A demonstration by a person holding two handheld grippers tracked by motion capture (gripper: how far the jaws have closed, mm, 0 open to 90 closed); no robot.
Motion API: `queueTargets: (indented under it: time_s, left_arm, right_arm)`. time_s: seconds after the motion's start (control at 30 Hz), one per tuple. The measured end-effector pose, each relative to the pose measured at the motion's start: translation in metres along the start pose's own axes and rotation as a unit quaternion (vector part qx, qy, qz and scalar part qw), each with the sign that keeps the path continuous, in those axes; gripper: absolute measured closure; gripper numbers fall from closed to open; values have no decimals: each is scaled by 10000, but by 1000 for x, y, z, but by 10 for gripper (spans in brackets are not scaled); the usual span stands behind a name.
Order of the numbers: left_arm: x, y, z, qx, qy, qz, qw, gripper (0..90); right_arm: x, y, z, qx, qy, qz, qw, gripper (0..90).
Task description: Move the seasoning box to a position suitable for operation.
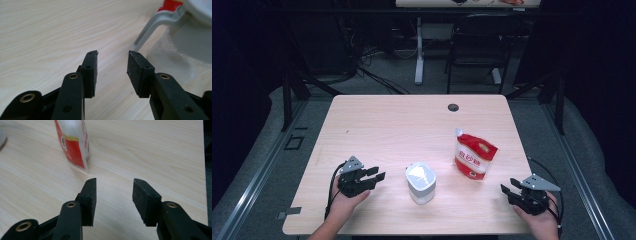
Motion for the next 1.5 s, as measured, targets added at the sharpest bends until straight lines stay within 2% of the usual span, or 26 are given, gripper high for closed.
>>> queueTargets:
  time_s: [0.13,0.27,0.4,0.57,0.63,0.83,0.93,1.07,1.2,1.37,1.5]
  left_arm:
    - [7,10,13,242,-61,-98,9996,633]
    - [20,17,25,365,-140,-160,9991,646]
    - [36,21,34,687,-96,-343,9970,665]
    - [48,23,39,733,-247,-435,9961,690]
    - [52,24,40,668,-320,-407,9964,706]
    - [58,27,43,811,-349,-364,9954,738]
    - [59,28,41,750,-377,-322,9960,778]
    - [59,27,44,1003,-250,-295,9942,798]
    - [57,26,47,1135,-84,-307,9930,812]
    - [53,24,50,1191,35,-393,9921,821]
    - [50,23,52,1192,129,-440,9918,827]
  right_arm:
    - [0,1,0,-7,11,5,10000,544]
    - [0,0,0,-3,4,-7,10000,544]
    - [2,0,0,-9,44,-14,10000,544]
    - [2,0,0,-11,54,-16,10000,543]
    - [2,0,0,-7,58,-13,10000,544]
    - [2,0,0,-6,62,-12,10000,543]
    - [2,0,0,0,80,-8,10000,542]
    - [2,0,0,17,94,-5,10000,542]
    - [1,1,-2,20,112,61,9999,542]
    - [-2,3,-1,1,101,117,9999,543]
    - [-5,5,-4,90,295,148,9994,574]
Point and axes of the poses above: each handheld gripper's, and its own axes: x roughly forward along the jaws, y roughly out of its top, z roughly to its right, the point moved 3 cm from there along x, roughly forward along the jaws, and after that the axes turned 2 degrees about y, right-handed, at the moved point
